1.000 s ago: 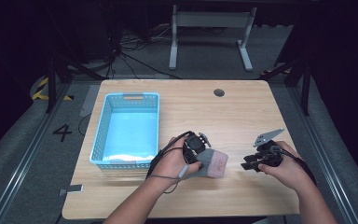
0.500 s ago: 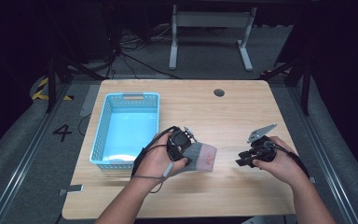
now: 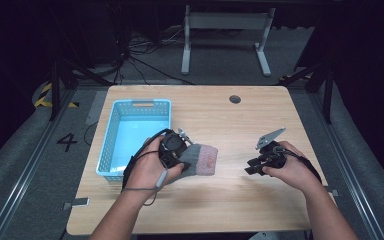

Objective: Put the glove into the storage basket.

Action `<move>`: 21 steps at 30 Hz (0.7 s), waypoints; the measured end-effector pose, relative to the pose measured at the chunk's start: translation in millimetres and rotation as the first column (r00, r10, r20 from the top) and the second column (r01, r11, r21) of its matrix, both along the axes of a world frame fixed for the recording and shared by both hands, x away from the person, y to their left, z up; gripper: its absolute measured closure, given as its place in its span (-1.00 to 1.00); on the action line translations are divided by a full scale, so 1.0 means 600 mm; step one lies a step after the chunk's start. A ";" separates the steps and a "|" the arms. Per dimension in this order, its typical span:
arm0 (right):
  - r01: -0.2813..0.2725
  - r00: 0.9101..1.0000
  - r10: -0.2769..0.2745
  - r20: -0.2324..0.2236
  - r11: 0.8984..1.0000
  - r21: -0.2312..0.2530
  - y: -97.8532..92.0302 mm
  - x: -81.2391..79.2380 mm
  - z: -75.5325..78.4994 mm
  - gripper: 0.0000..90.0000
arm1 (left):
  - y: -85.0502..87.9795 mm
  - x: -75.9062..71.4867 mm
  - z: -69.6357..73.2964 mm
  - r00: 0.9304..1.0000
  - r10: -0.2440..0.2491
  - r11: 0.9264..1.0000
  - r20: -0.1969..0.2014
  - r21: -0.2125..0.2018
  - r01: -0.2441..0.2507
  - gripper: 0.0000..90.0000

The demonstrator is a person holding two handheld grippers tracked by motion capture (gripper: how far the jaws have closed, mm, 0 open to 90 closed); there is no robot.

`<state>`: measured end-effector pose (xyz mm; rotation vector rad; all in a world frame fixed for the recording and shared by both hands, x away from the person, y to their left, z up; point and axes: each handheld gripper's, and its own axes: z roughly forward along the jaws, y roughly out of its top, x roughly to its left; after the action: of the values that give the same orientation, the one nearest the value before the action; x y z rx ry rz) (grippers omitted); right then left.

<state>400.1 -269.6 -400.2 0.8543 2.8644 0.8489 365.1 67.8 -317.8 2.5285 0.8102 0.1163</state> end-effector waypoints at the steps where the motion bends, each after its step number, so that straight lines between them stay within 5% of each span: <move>1: 0.001 1.000 -0.001 0.001 1.000 -0.001 0.001 0.000 0.001 0.43 | 0.005 0.000 0.003 1.000 0.011 1.000 0.004 -0.001 -0.011 0.48; 21: 0.028 1.000 -0.028 -0.011 1.000 -0.010 -0.008 -0.011 -0.007 0.43 | 0.114 0.047 0.034 0.994 0.091 0.996 0.055 -0.002 -0.091 0.48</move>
<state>393.6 -274.5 -404.3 0.8986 2.8563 0.8295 393.1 136.2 -297.7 2.4776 0.9034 0.2154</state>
